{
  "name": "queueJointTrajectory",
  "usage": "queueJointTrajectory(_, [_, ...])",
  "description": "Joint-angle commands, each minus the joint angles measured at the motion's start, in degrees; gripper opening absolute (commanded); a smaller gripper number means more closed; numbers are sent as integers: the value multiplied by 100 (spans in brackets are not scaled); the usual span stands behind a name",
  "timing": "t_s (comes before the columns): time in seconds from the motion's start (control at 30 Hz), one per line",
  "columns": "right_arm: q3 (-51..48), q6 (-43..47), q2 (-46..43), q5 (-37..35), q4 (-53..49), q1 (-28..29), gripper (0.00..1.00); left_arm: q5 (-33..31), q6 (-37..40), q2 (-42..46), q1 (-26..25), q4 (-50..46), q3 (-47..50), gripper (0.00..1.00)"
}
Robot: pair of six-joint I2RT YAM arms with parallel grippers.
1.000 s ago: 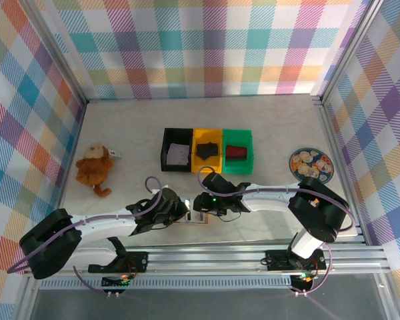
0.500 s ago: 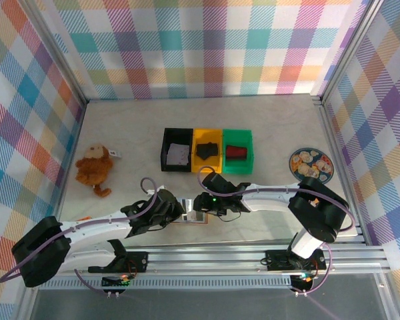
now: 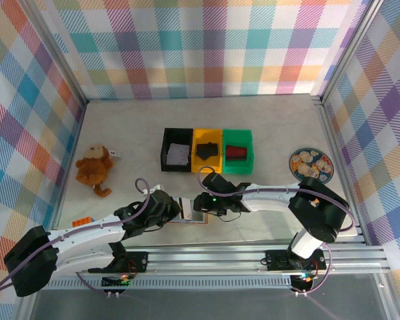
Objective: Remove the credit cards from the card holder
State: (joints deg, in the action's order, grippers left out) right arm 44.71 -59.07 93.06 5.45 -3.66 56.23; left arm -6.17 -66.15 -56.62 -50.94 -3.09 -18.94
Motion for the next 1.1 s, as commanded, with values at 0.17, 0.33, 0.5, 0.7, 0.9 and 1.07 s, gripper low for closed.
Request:
queueJointTrajectory(0.17, [23,242,-110,-13,-506,41,50,-170,33,214,-65,-268,81,0])
queueJointTrajectory(0.33, [80,341,-256,-62,-612,40,50,-230,19,377,-66,-352,75,0])
queueJointTrajectory(0.5, [128,439,-402,-61,-691,41,50,-217,19,410,-65,-362,83,0])
queueJointTrajectory(0.7, [286,606,-537,11,-889,38,51,-156,135,599,-66,-359,74,0])
queueJointTrajectory(0.9, [335,780,-825,-113,-1071,35,52,-248,409,1028,-49,-775,-92,0])
queueJointTrajectory(1.07, [347,951,-1032,-70,-1035,33,54,-143,504,1276,-43,-737,-79,0])
